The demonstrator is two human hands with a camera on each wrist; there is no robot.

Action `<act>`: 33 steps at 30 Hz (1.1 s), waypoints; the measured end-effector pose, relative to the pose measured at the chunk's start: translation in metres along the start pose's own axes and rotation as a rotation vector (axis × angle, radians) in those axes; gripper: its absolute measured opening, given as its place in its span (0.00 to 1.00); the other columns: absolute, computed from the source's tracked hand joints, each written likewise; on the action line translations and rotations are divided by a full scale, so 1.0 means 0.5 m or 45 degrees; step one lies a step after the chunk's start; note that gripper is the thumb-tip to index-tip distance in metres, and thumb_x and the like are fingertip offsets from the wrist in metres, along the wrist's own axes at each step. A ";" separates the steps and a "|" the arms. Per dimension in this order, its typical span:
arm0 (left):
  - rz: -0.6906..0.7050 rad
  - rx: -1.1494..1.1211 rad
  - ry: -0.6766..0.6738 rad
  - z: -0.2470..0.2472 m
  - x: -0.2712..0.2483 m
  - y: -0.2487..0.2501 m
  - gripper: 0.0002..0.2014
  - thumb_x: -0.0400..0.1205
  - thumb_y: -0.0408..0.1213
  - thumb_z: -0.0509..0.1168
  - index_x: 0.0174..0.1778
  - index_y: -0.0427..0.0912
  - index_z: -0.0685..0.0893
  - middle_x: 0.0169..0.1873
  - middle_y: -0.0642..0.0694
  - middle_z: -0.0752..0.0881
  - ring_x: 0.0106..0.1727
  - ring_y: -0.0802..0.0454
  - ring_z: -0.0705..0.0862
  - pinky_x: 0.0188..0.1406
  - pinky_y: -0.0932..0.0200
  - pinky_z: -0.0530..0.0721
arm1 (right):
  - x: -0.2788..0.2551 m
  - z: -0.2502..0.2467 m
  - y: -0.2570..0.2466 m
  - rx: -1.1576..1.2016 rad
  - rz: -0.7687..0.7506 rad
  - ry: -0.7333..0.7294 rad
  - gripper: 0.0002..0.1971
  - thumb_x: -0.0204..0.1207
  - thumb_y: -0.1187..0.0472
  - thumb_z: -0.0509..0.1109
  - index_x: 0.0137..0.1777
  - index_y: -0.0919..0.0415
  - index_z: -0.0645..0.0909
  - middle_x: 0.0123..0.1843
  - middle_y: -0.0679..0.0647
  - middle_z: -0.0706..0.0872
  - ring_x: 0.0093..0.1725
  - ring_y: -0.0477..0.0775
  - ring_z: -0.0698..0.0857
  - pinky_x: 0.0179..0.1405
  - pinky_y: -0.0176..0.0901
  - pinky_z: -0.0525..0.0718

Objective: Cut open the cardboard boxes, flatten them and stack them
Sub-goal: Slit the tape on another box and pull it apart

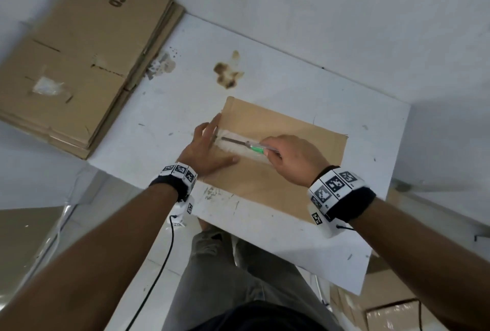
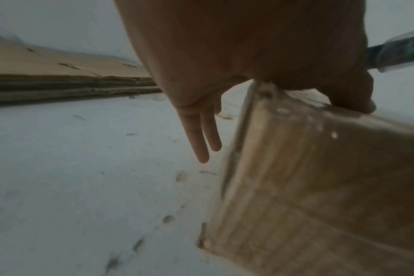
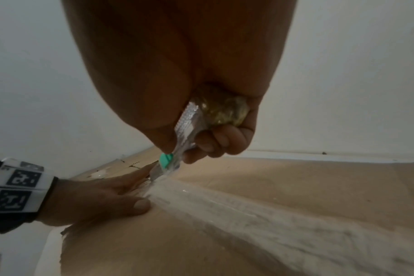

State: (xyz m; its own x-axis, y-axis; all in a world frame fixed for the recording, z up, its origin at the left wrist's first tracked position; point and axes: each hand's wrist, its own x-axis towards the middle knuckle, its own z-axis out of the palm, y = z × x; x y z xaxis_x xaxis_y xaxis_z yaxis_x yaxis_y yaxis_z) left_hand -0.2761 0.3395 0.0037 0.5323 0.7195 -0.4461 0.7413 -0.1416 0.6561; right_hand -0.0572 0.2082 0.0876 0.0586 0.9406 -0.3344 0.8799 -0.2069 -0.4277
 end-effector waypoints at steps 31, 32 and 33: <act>0.042 0.126 0.132 0.038 -0.006 0.009 0.53 0.68 0.71 0.77 0.85 0.74 0.54 0.80 0.51 0.75 0.78 0.45 0.78 0.75 0.41 0.77 | -0.013 -0.044 -0.020 -0.397 -0.032 0.017 0.23 0.87 0.61 0.61 0.77 0.38 0.77 0.63 0.53 0.88 0.48 0.58 0.87 0.42 0.48 0.83; 0.028 0.168 0.147 0.037 -0.006 0.011 0.52 0.69 0.71 0.76 0.85 0.73 0.54 0.80 0.51 0.74 0.77 0.45 0.78 0.73 0.41 0.77 | -0.009 -0.041 -0.023 -0.398 -0.020 0.039 0.23 0.87 0.62 0.60 0.76 0.38 0.78 0.63 0.53 0.88 0.46 0.56 0.86 0.40 0.47 0.81; 0.014 0.206 0.161 0.038 -0.007 0.014 0.51 0.70 0.70 0.76 0.86 0.72 0.55 0.80 0.51 0.72 0.76 0.44 0.79 0.72 0.39 0.78 | -0.007 -0.035 -0.027 -0.404 -0.007 0.024 0.23 0.87 0.62 0.60 0.77 0.39 0.78 0.64 0.53 0.88 0.45 0.56 0.85 0.39 0.46 0.78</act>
State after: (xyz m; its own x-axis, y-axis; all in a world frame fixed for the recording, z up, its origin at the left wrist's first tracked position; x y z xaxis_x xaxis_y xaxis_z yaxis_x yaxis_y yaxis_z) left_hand -0.2650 0.3230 -0.0015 0.4926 0.7955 -0.3529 0.7971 -0.2497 0.5498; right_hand -0.0611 0.2125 0.1094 0.0594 0.9470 -0.3156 0.9832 -0.1101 -0.1453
